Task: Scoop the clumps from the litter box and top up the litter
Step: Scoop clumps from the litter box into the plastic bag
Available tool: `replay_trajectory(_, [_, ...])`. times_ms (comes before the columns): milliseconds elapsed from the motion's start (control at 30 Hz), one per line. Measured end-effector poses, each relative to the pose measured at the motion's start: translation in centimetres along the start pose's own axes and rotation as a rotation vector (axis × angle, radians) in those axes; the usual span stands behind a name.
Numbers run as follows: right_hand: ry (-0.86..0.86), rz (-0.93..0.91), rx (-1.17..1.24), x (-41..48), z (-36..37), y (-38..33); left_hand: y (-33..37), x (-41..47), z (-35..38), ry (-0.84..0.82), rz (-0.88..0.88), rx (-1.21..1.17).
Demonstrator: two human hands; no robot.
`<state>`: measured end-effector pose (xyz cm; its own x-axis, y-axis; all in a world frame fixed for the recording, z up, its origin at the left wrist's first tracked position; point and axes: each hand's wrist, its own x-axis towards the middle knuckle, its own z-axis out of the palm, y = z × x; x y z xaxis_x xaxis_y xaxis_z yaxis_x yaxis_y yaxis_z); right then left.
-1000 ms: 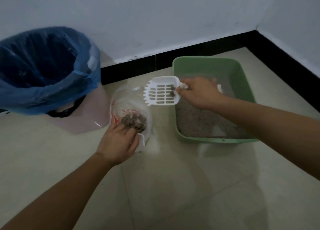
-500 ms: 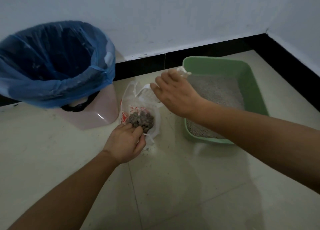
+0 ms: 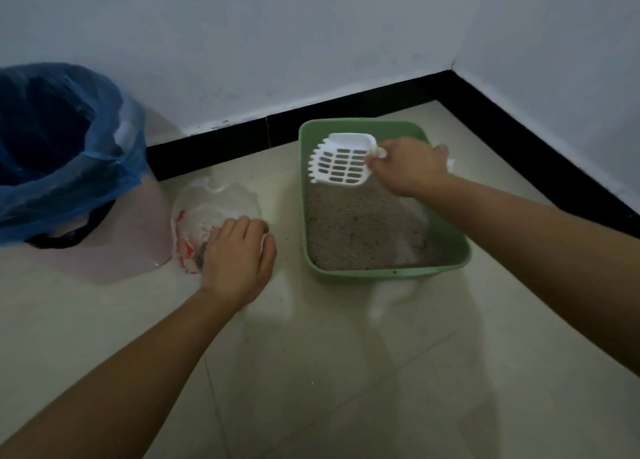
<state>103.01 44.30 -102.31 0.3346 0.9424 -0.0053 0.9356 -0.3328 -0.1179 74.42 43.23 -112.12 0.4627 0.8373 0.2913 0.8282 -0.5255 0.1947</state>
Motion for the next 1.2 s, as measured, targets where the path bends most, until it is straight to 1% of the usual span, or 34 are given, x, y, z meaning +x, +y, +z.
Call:
replay_trajectory(67, [0.015,0.007,-0.177,-0.4,-0.8,4.1,2.5,1.2,0.8,0.014,-0.082,-0.068])
replay_trajectory(133, [0.016,-0.04,-0.394,-1.1,-1.5,7.4,5.3,2.4,1.8,-0.029,-0.203,-0.171])
replay_trajectory(200, [0.013,-0.108,-0.589,-1.9,-1.7,9.5,7.6,3.3,2.8,-0.095,-0.351,-0.245])
replay_trajectory(267, [-0.026,-0.177,-0.769,-2.8,-1.8,10.4,9.5,3.8,3.9,-0.136,-0.461,-0.284])
replay_trajectory(400, [-0.026,-0.273,-1.025,-4.0,-1.6,9.6,10.6,4.2,5.8,-0.115,-0.504,-0.275])
replay_trajectory(467, [-0.027,-0.323,-1.08,-4.1,-0.4,8.8,10.3,4.6,6.3,-0.087,-0.515,-0.259])
replay_trajectory(533, [-0.063,-0.386,-1.11,-4.1,1.4,8.2,10.2,4.9,6.6,-0.056,-0.526,-0.255])
replay_trajectory(633, [-0.112,-0.463,-1.088,-3.3,3.5,8.6,10.3,5.1,7.2,0.003,-0.567,-0.284])
replay_trajectory(700, [-0.123,-0.542,-1.074,-2.1,3.5,9.3,10.4,5.1,7.4,0.026,-0.586,-0.29])
replay_trajectory(767, [-0.146,-0.641,-1.002,-0.2,3.1,10.5,10.3,5.0,7.4,0.029,-0.598,-0.304])
replay_trajectory(833, [-0.199,-0.683,-0.912,1.2,2.6,11.7,10.1,5.0,7.5,0.032,-0.607,-0.322])
replay_trajectory(933, [-0.232,-0.719,-0.843,2.0,2.8,12.8,10.0,4.9,7.6,0.043,-0.613,-0.347])
replay_trajectory(1000, [-0.268,-0.704,-0.801,2.1,3.1,13.5,10.0,4.9,7.5,0.048,-0.62,-0.372])
replay_trajectory(1100, [-0.339,-0.607,-0.625,1.7,4.3,15.7,10.0,4.8,7.3,0.044,-0.615,-0.395])
replay_trajectory(1133, [-0.342,-0.581,-0.563,1.1,4.9,16.4,10.0,4.7,7.3,0.045,-0.614,-0.4])
replay_trajectory(1200, [-0.283,-0.566,-0.473,0.2,6.1,17.3,10.0,4.7,7.4,0.052,-0.607,-0.413])
